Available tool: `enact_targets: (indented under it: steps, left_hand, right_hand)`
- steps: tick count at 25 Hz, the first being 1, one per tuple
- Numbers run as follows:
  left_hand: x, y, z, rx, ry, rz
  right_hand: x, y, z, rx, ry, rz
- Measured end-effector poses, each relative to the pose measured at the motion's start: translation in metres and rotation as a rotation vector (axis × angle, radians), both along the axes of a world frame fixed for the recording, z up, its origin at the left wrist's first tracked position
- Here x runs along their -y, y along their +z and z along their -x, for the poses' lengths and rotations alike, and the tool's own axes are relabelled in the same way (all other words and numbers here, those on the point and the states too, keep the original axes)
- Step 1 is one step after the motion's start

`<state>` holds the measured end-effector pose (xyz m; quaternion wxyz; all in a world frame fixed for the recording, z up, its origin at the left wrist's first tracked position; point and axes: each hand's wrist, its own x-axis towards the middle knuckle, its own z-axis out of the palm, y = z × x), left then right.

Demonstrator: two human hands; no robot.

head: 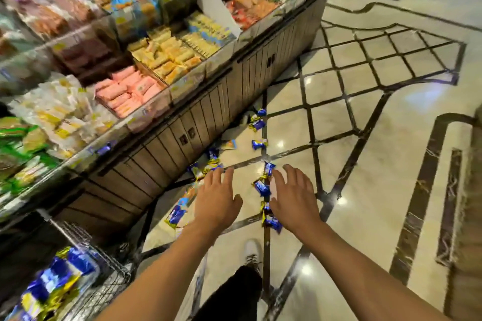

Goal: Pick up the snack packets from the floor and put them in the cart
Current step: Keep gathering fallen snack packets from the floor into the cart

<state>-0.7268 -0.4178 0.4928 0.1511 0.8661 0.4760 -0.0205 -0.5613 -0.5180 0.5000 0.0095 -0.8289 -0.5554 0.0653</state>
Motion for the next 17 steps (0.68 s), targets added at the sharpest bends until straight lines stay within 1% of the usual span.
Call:
enact_targets:
  steps: [4, 7, 11, 15, 17]
  left_hand:
    - [-0.040, -0.024, -0.067, 0.015, 0.040, 0.052]
    - [-0.066, -0.029, -0.093, 0.028, 0.107, 0.073]
    - [-0.093, -0.031, -0.111, 0.020, 0.281, 0.104]
    - [-0.103, -0.044, -0.133, -0.008, 0.433, 0.103]
    - [-0.093, -0.047, -0.156, 0.010, 0.576, 0.117]
  right_hand:
    - [-0.042, -0.013, -0.065, 0.023, 0.067, 0.071]
    - [-0.075, -0.013, -0.100, 0.028, 0.146, 0.119]
    - [-0.121, -0.014, -0.139, -0.015, 0.281, 0.133]
    - [-0.165, -0.034, -0.176, -0.067, 0.442, 0.150]
    - [-0.183, -0.048, -0.197, -0.105, 0.547, 0.182]
